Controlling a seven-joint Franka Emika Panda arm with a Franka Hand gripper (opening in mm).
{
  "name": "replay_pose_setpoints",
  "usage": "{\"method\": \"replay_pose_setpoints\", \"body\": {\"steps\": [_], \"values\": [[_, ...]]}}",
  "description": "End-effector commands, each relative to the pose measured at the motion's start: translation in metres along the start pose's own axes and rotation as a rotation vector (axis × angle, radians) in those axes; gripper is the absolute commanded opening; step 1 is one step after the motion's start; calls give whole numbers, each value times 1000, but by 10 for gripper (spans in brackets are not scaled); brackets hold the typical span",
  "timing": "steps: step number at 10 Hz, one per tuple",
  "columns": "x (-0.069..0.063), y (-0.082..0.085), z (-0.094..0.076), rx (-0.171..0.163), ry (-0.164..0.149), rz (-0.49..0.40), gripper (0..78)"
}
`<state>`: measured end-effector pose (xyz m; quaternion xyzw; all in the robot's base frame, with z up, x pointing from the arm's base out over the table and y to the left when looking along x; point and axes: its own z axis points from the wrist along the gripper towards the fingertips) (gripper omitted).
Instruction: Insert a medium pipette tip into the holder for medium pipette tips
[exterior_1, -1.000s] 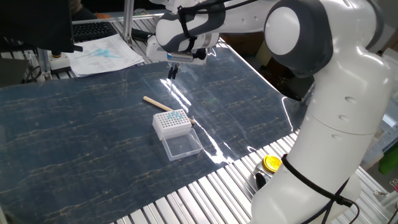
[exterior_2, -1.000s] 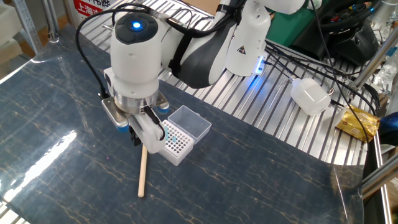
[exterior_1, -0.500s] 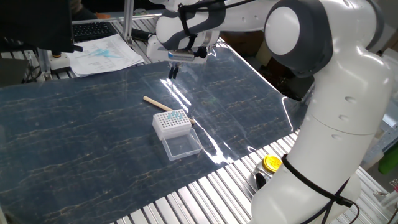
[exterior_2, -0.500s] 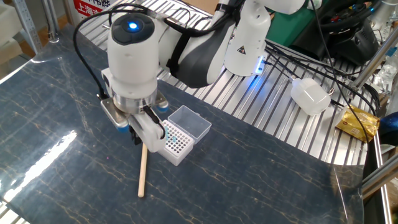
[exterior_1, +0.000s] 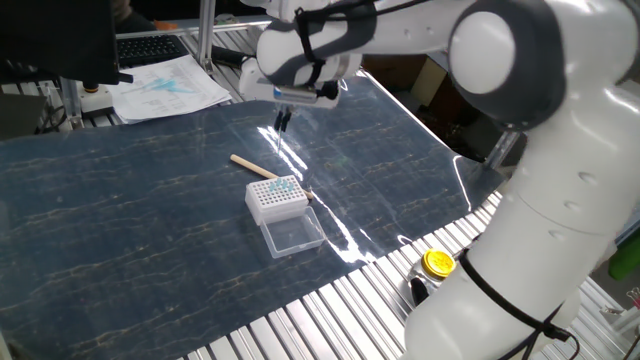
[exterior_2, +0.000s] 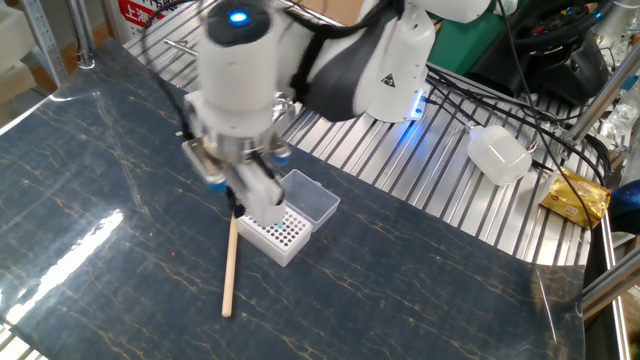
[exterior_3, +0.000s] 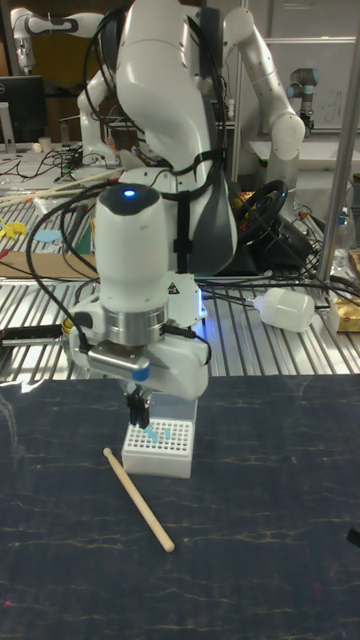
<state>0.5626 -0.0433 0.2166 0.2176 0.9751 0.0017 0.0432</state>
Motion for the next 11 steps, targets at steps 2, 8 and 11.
{"method": "replay_pose_setpoints", "body": {"steps": [2, 8, 11], "values": [[18, 2, -3, -26, -48, 36, 12], [51, 15, 3, -54, -123, 108, 12], [54, 18, 2, -76, -185, 122, 12]]}}
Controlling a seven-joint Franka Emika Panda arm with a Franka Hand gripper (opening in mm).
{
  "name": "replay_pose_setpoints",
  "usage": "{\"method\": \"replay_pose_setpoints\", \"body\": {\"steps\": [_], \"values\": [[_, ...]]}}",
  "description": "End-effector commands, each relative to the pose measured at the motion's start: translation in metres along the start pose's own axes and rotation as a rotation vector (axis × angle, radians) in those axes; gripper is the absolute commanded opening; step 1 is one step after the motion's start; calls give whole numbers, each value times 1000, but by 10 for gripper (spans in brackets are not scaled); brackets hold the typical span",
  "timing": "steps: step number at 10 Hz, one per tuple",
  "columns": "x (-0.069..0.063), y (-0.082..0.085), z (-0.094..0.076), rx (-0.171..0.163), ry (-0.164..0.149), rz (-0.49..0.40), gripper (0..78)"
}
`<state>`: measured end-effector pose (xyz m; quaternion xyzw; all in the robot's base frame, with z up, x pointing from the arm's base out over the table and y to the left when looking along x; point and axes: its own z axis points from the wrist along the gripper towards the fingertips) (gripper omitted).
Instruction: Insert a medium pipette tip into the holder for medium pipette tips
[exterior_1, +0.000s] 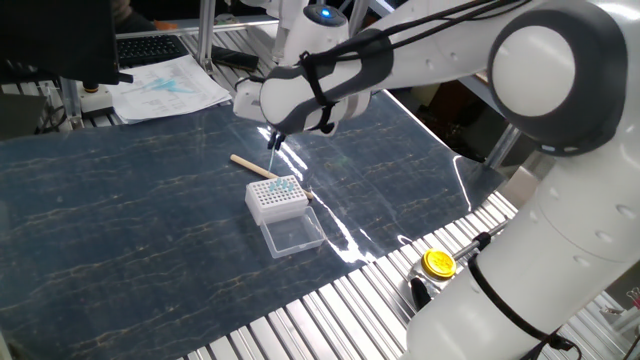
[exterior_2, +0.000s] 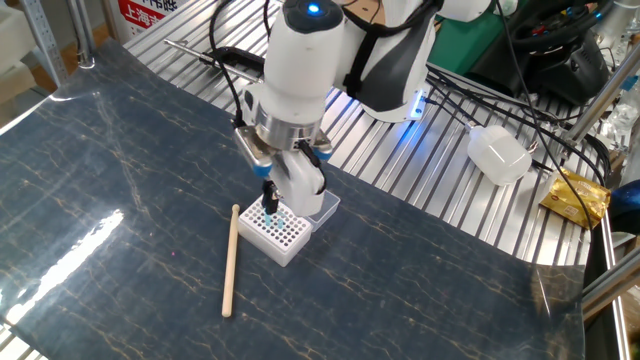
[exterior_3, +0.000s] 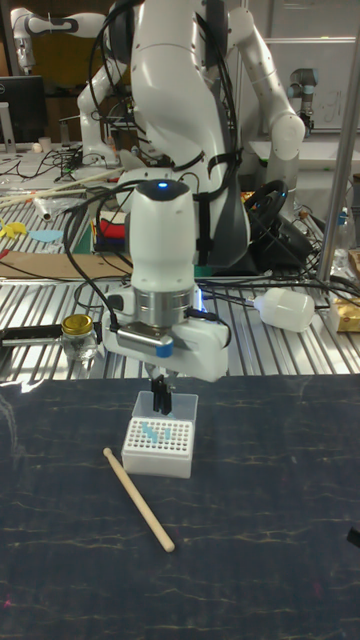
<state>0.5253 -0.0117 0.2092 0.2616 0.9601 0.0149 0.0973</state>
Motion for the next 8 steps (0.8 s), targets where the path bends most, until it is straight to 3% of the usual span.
{"method": "replay_pose_setpoints", "body": {"steps": [1, 8], "values": [[10, 6, -1, -42, -99, 31, 12], [15, 11, 13, -76, -191, 44, 12]]}}
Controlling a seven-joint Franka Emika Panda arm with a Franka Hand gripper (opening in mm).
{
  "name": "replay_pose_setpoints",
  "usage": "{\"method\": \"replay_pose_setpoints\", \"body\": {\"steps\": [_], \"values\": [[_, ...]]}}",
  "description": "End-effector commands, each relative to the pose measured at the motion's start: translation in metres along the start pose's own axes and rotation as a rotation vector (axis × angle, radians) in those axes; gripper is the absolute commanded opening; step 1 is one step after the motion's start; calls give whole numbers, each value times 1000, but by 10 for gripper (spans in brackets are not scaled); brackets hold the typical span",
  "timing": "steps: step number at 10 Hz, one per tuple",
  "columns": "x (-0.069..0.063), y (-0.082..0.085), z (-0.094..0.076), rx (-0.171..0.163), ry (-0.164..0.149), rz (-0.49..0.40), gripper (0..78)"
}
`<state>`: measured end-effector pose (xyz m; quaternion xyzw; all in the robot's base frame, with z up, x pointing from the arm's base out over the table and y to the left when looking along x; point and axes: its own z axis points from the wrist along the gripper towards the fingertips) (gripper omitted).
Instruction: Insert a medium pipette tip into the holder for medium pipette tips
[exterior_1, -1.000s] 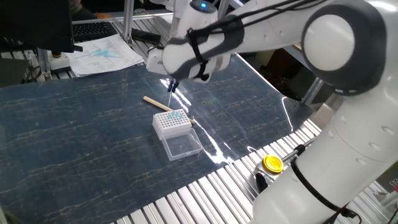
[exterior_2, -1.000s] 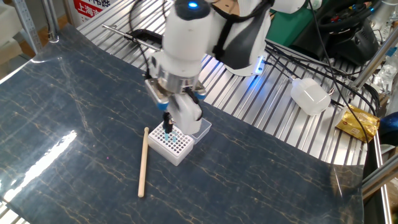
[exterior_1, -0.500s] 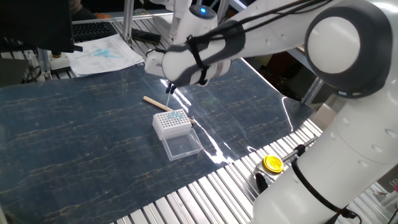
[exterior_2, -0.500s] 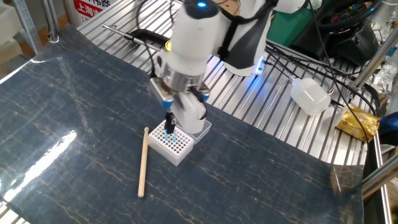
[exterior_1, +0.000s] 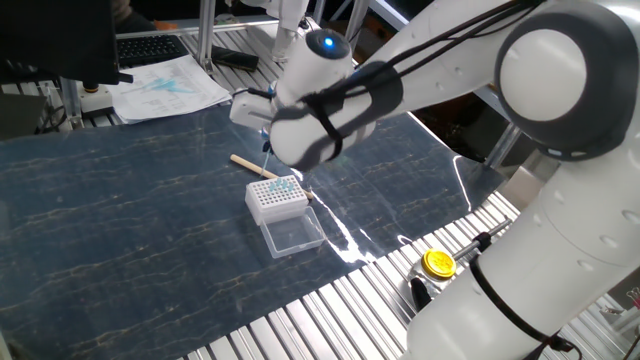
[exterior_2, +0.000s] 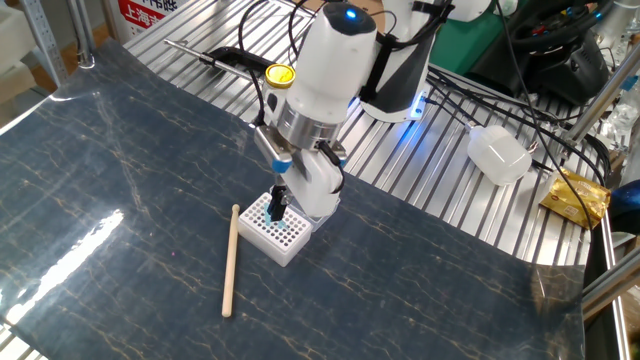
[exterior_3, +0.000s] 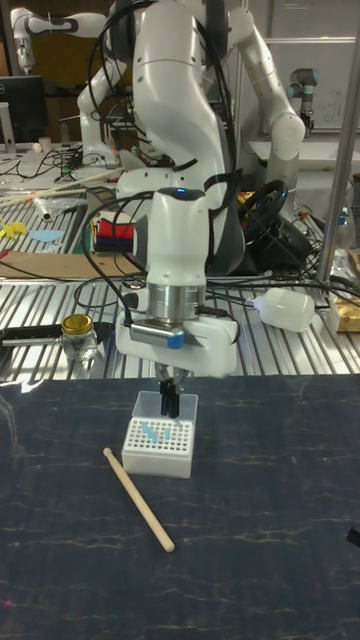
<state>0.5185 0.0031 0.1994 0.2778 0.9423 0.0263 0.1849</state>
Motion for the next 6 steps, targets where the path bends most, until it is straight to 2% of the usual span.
{"method": "replay_pose_setpoints", "body": {"steps": [1, 6], "values": [[1, 2, 6, -8, -29, -1, 12], [2, 3, 13, -13, -59, -6, 12]]}}
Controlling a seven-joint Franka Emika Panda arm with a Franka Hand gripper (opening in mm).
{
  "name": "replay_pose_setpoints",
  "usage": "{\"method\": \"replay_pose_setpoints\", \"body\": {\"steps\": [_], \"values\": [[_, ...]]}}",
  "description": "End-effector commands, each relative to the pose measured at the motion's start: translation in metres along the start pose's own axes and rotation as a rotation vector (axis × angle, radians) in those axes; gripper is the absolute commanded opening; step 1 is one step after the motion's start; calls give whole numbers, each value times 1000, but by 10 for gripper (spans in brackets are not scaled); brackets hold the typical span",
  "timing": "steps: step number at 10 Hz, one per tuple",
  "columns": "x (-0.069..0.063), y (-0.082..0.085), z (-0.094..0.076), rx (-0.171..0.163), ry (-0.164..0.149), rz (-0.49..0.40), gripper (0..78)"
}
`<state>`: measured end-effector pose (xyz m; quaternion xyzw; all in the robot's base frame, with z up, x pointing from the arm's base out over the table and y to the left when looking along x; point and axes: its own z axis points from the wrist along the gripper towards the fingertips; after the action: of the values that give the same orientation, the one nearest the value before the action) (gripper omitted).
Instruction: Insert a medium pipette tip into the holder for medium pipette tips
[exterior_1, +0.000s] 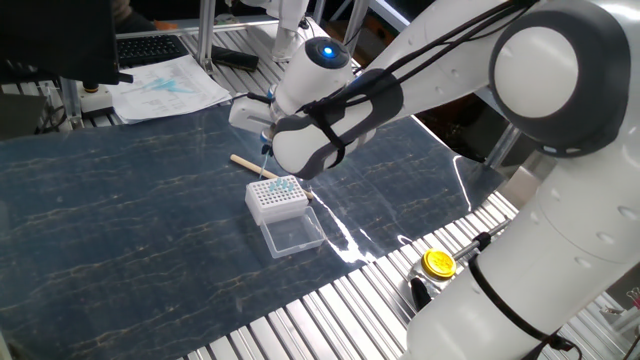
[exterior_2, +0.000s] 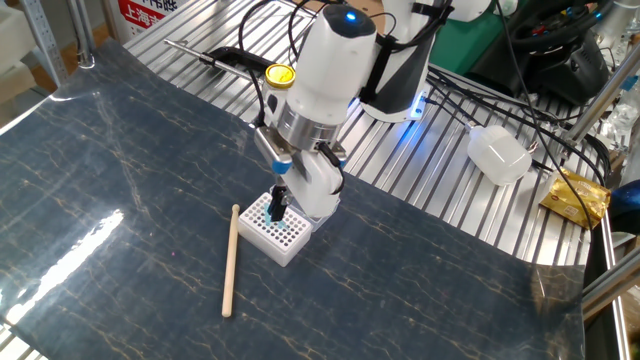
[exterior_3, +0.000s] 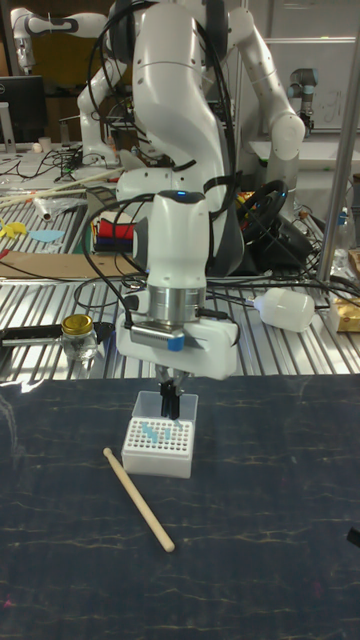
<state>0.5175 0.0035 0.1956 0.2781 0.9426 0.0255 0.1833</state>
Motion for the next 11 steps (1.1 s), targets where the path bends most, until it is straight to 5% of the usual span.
{"method": "replay_pose_setpoints", "body": {"steps": [1, 6, 10, 11], "values": [[-1, 4, 11, -18, -64, -6, 12], [-1, 4, 12, 3, -127, -23, 12], [0, 4, 15, -2, -112, -46, 12], [3, 5, 20, -28, -95, -45, 12]]}}
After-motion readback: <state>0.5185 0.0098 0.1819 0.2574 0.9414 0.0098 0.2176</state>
